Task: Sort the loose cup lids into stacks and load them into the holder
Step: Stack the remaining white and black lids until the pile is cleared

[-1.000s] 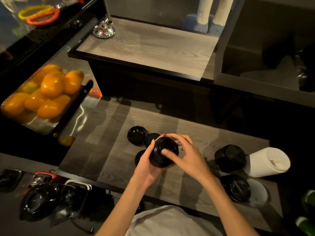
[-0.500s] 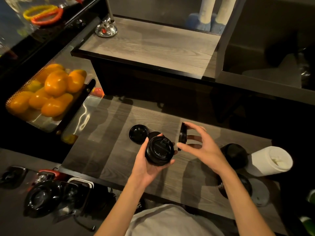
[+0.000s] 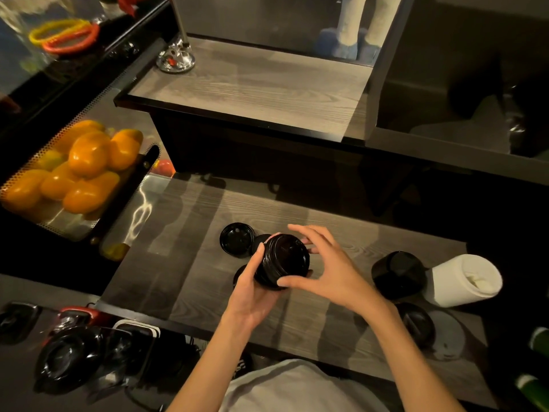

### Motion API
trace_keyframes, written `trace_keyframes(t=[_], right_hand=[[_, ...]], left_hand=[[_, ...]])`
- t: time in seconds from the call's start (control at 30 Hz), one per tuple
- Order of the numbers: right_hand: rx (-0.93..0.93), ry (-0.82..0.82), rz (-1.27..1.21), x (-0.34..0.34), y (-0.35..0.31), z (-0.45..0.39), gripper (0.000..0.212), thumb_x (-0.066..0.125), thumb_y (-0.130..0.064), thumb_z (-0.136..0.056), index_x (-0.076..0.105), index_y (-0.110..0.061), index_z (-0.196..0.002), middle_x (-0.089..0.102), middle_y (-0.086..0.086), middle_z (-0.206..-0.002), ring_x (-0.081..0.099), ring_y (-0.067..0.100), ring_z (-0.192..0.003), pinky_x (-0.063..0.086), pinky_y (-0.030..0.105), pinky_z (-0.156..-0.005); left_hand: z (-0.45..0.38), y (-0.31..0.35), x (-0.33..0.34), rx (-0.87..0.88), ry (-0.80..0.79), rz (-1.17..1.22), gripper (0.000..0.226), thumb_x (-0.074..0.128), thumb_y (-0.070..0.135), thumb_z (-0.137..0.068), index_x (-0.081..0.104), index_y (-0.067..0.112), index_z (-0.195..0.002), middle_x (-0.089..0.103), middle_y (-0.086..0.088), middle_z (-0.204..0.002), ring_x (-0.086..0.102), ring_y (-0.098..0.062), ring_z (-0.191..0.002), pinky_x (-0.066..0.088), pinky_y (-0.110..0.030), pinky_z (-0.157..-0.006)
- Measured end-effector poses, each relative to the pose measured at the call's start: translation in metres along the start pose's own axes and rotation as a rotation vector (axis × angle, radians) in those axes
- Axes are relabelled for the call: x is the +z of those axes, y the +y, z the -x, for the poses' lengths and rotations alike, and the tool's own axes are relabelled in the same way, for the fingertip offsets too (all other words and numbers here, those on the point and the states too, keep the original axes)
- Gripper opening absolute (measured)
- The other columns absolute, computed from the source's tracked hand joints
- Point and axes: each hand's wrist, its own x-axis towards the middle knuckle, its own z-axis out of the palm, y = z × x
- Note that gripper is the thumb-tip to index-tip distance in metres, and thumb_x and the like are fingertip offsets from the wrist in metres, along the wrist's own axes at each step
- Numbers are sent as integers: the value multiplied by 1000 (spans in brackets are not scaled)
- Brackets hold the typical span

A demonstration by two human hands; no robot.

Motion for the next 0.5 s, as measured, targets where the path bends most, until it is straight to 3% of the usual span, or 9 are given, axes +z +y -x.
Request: trace_keyframes(t=[0.13,0.23,0.37,0.5], right_hand=[[38,94,39,6,-4,5,92,84,-62,-71,39,-45,-149,38,-29,-140,42,-7,-127,35,19,-98],[14,71,56,1,-1,7,88,85,-58,-73,40,-48,-148,40,-33,-141,43,-7,-125,33,16,-94],[9,25,24,-1,1,6,86,86,-55,-73,42,-50,-148,40,-35,-145,46,-5,-127,45,28,-106],[37,-4,4,-2,10,5,89,85,-55,-74,38,-58,-149,42,-25,-143,47,2,-130,48,38,-110]], left_hand=[[1,-1,1,-9,-18,-9,57,43,43,-101,54,5,-142,58,-26,-141,63,-35,-124,58,-44,-89],[2,-1,2,2,-27,-16,60,46,46,-100,53,5,-143,58,-25,-141,61,-35,-127,58,-45,-90],[3,-1,5,-3,-38,-36,71,55,51,-92,47,8,-147,55,-24,-145,55,-36,-134,54,-48,-99],[3,0,3,19,-29,-139,83,69,58,-87,45,10,-150,51,-23,-149,48,-38,-140,46,-49,-111]])
